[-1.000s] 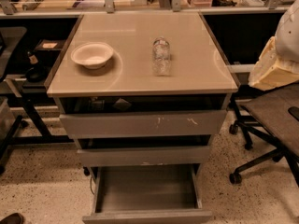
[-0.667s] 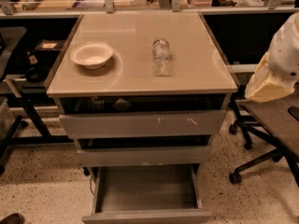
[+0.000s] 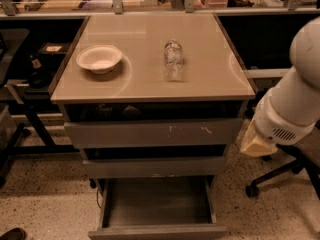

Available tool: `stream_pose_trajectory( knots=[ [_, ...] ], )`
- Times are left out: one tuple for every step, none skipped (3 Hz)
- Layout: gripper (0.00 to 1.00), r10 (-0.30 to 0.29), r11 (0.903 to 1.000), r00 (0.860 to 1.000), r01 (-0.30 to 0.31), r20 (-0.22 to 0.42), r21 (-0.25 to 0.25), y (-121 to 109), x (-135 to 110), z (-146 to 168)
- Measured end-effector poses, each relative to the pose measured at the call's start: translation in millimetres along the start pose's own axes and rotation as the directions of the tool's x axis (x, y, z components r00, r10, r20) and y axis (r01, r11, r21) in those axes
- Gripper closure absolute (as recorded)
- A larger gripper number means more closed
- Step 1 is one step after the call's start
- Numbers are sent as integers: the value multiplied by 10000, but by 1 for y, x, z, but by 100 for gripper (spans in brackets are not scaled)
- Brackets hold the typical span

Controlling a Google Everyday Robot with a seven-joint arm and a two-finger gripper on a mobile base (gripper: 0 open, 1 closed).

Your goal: Close bottom drawer

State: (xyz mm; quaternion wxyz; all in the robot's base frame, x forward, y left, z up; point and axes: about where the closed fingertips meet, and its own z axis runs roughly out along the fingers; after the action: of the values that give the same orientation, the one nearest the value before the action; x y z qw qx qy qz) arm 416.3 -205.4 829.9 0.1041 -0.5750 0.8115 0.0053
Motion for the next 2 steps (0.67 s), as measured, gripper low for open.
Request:
stream_pose_trajectory(
  knots=[
    [100,398,9961,9989,-417,-259,-775,19,10,59],
    [100,398,9961,9989,-417,-259,-775,19,10,59]
  ],
)
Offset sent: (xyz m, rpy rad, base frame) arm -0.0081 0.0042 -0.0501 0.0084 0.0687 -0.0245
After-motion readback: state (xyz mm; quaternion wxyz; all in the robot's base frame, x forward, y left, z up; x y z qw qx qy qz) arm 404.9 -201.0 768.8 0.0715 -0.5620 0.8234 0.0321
